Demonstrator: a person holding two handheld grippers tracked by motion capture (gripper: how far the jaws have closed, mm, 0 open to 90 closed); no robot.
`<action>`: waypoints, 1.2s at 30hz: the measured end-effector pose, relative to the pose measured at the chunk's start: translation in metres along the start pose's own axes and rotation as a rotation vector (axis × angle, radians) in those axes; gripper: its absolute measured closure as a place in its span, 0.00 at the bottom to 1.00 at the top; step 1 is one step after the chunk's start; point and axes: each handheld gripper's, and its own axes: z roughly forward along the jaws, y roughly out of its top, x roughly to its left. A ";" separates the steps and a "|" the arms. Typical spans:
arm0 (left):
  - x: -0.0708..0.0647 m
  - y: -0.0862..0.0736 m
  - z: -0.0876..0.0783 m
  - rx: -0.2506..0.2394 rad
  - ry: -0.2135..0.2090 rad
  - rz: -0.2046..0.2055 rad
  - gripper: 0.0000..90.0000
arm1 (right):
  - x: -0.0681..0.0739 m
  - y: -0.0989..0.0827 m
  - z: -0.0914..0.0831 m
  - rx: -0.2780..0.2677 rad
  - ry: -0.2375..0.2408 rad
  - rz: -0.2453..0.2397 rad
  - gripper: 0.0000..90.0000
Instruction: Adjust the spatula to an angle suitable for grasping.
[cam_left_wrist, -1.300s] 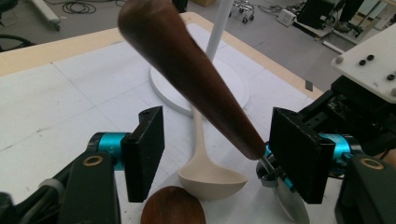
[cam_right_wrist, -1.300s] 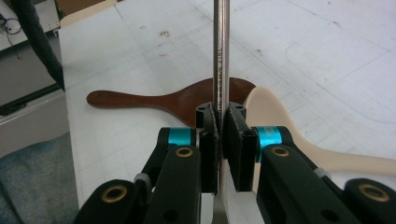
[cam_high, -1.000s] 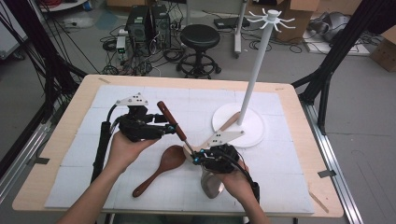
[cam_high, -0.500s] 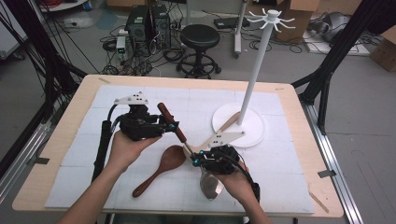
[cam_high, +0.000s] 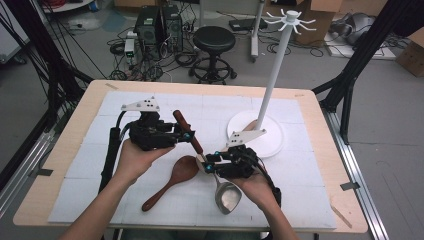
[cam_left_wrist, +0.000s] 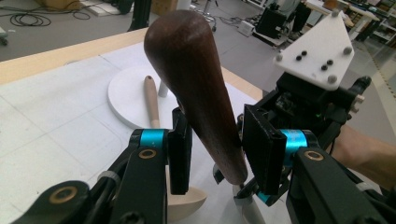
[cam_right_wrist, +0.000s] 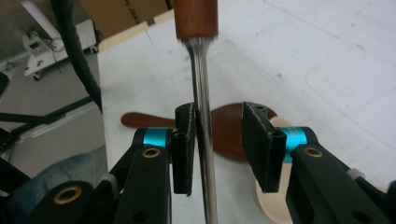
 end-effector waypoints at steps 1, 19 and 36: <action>0.000 0.000 0.000 -0.002 -0.004 -0.001 0.72 | 0.000 0.002 -0.001 -0.002 0.002 -0.005 0.71; -0.001 0.000 -0.002 -0.005 -0.048 0.002 0.74 | 0.000 0.033 -0.001 -0.056 0.079 -0.038 0.70; -0.004 0.002 -0.003 -0.004 -0.071 0.028 0.74 | 0.006 0.043 -0.003 -0.063 0.089 -0.059 0.82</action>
